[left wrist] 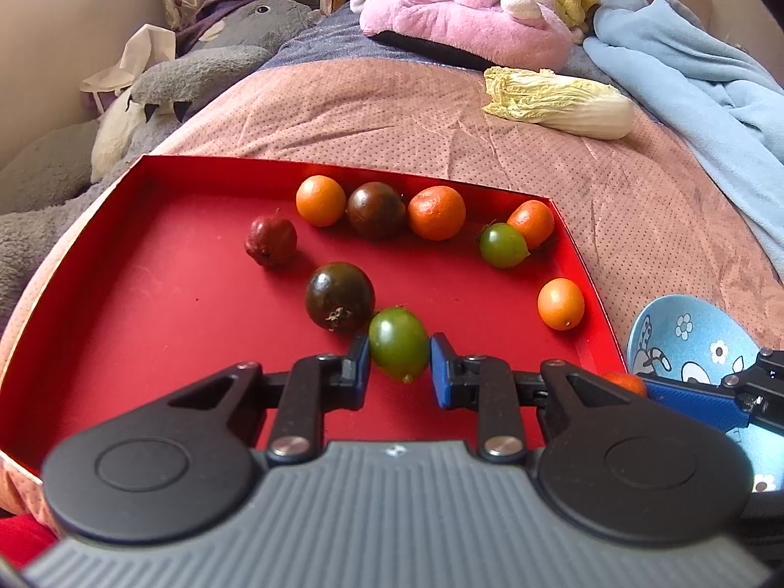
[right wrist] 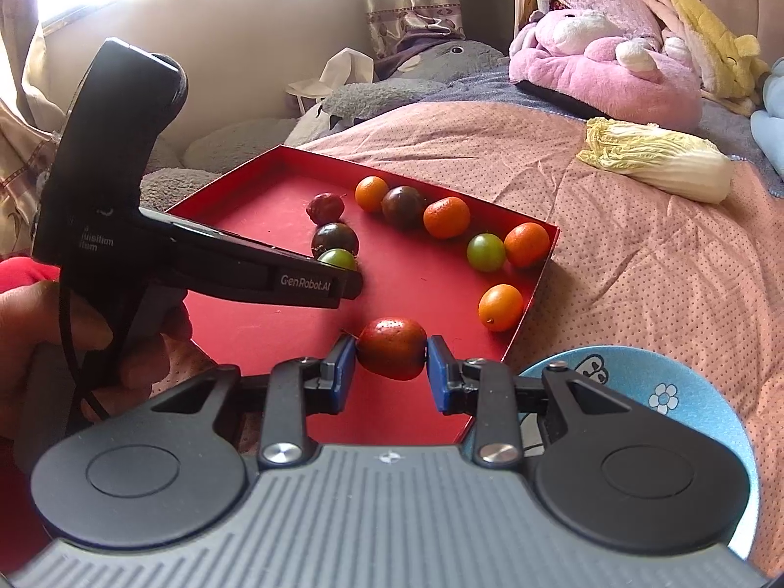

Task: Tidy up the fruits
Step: 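Grasp a red tomato with the right gripper while the left grasps a green tomato, then carry the red tomato to the blue plate and open the right gripper while the left carries the green tomato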

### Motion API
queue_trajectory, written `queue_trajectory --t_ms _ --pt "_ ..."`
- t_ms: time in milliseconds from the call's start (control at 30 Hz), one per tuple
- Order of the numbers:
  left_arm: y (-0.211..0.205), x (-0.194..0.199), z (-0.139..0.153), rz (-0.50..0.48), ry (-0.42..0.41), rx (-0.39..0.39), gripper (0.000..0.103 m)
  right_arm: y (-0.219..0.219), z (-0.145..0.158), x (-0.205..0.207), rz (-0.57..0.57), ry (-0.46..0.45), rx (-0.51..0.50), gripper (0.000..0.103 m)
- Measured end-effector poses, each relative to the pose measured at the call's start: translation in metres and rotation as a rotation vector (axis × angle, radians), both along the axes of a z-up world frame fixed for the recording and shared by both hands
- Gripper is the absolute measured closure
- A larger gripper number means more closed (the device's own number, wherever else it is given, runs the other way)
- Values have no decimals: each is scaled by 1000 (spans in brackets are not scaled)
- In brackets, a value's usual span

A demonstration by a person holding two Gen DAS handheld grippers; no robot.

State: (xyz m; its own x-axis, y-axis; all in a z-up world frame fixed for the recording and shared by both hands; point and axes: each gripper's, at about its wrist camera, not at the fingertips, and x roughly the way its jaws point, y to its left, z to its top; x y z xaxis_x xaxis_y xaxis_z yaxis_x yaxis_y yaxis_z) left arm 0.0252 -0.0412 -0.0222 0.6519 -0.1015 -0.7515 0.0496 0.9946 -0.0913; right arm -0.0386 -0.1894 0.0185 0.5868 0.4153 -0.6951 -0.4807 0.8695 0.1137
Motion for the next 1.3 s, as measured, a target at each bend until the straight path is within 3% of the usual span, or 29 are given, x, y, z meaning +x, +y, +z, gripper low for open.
queue_trajectory --t_ms 433,800,1300 --pt "-5 -13 4 -30 -36 -2 74 -10 13 -16 -38 -20 -5 66" --pt "-12 -24 9 -55 -61 -4 74 -49 12 -28 -112 -35 0 66" --pt "-17 -32 15 -73 -97 -2 74 -146 -31 -29 -359 28 -48 66"
